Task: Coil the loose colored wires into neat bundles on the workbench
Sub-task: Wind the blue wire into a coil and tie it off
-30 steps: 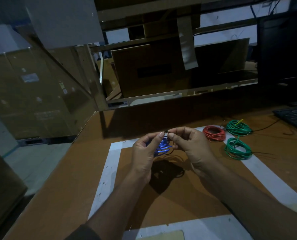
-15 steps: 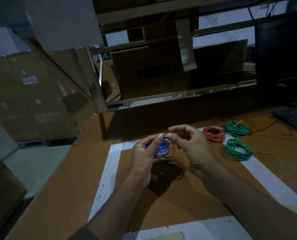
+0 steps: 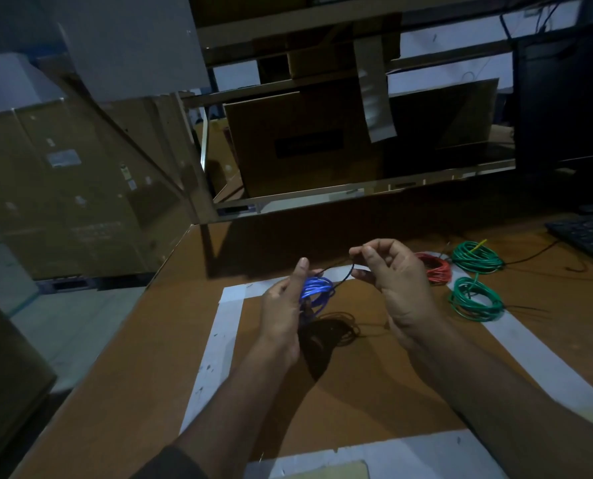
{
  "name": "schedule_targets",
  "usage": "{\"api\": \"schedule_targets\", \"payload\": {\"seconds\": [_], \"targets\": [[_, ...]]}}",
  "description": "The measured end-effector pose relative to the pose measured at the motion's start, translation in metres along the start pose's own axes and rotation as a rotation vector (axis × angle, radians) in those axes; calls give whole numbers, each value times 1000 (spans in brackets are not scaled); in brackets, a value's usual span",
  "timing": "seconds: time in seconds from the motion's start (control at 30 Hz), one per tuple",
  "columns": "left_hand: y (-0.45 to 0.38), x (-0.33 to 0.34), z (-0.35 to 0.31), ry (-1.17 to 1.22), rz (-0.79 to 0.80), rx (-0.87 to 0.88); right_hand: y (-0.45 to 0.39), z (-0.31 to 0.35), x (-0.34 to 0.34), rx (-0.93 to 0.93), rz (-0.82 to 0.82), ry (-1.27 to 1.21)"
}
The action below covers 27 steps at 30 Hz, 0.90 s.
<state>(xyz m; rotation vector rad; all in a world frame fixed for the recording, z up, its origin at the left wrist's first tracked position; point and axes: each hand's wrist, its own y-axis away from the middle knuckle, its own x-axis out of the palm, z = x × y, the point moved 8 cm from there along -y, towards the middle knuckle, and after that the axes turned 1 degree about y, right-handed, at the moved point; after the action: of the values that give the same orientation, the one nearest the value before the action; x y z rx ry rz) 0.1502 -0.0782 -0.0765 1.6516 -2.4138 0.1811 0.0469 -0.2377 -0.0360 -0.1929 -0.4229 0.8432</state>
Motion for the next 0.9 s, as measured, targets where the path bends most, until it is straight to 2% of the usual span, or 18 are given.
{"api": "schedule_targets", "payload": {"seconds": [0.1, 0.23, 0.4, 0.57, 0.83, 0.9], "targets": [[-1, -4, 0, -20, -60, -32, 2, -1, 0, -8, -32, 19], [-2, -7, 1, -48, -87, -48, 4, 1, -4, -55, -78, 197], [-4, -9, 3, -54, -93, -34, 8, 5, 3, -105, -6, 243], [-7, -11, 5, -78, -97, -17, 8, 4, 7, -57, 48, 167], [-10, -30, -9, -136, -242, 71, 5, 8, 2, 29, -47, -200], [-9, -31, -14, -114, -255, 104, 6, 7, 3, 71, -51, -194]]}}
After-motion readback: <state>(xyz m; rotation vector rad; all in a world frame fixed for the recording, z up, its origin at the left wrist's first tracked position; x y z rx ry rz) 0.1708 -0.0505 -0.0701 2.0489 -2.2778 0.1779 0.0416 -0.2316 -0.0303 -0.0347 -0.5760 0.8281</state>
